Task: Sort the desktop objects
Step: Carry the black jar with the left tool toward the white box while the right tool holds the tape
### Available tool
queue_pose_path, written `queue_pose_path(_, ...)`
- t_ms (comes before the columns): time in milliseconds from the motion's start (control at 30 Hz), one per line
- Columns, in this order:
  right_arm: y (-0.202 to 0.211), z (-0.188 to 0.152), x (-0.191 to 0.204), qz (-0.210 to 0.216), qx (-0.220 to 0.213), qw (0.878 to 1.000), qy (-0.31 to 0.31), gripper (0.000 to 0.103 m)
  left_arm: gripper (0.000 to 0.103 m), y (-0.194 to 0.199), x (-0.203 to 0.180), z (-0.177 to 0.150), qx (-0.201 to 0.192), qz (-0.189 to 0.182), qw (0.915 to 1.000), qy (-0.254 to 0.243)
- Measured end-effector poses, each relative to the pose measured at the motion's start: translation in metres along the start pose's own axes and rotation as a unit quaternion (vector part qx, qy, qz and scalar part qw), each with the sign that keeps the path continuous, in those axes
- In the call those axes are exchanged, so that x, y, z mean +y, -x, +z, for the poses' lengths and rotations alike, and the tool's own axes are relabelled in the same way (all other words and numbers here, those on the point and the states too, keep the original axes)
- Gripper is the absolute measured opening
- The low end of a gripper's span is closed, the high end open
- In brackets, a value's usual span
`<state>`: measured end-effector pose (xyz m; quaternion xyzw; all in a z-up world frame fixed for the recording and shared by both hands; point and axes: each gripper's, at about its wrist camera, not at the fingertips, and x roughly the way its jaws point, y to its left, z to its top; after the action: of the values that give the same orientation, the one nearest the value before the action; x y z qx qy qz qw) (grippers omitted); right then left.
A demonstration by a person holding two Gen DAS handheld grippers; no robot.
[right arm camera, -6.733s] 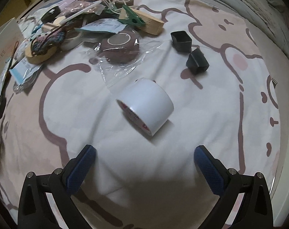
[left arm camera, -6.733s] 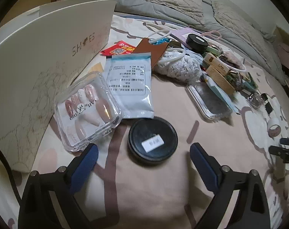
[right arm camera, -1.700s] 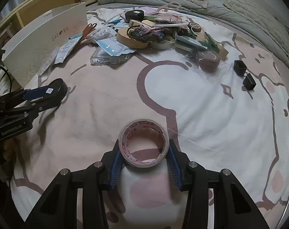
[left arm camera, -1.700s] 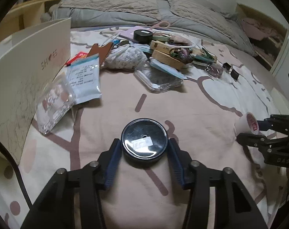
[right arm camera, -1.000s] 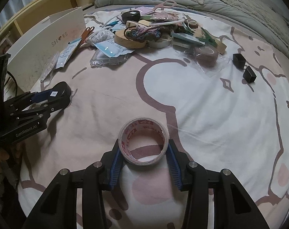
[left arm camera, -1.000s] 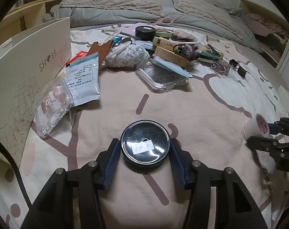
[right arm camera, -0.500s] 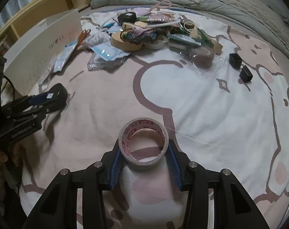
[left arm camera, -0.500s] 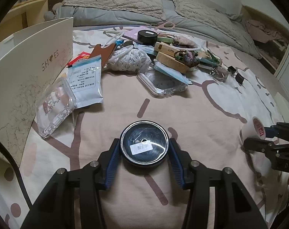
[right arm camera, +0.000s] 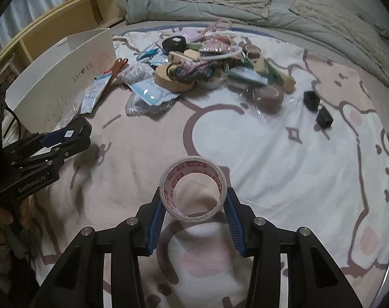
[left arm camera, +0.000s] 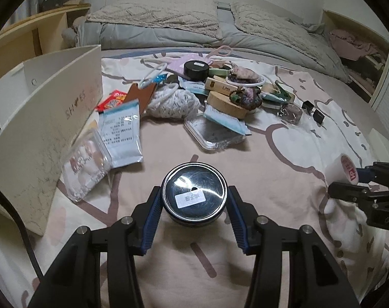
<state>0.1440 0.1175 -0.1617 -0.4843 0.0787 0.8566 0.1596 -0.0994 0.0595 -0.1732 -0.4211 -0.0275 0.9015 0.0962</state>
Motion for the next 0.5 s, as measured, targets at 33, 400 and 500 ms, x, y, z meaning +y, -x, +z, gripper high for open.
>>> queue_pose_path(33,0.003,0.001,0.000,0.001,-0.003,1.000,-0.001,0.046,0.050,0.002,-0.001,0.002,0.000,0.001,1.0000,-0.001)
queue_pose_path(400,0.039,0.018,0.001,-0.003,-0.041,0.999,-0.001,0.046,0.050,0.027,-0.011,0.018,-0.019,0.005,0.9998,-0.008)
queue_pose_path(500,0.049,0.024,0.002,-0.005,-0.051,0.999,0.000,0.046,0.050,0.037,-0.015,0.024,-0.028,0.006,0.9995,-0.014)
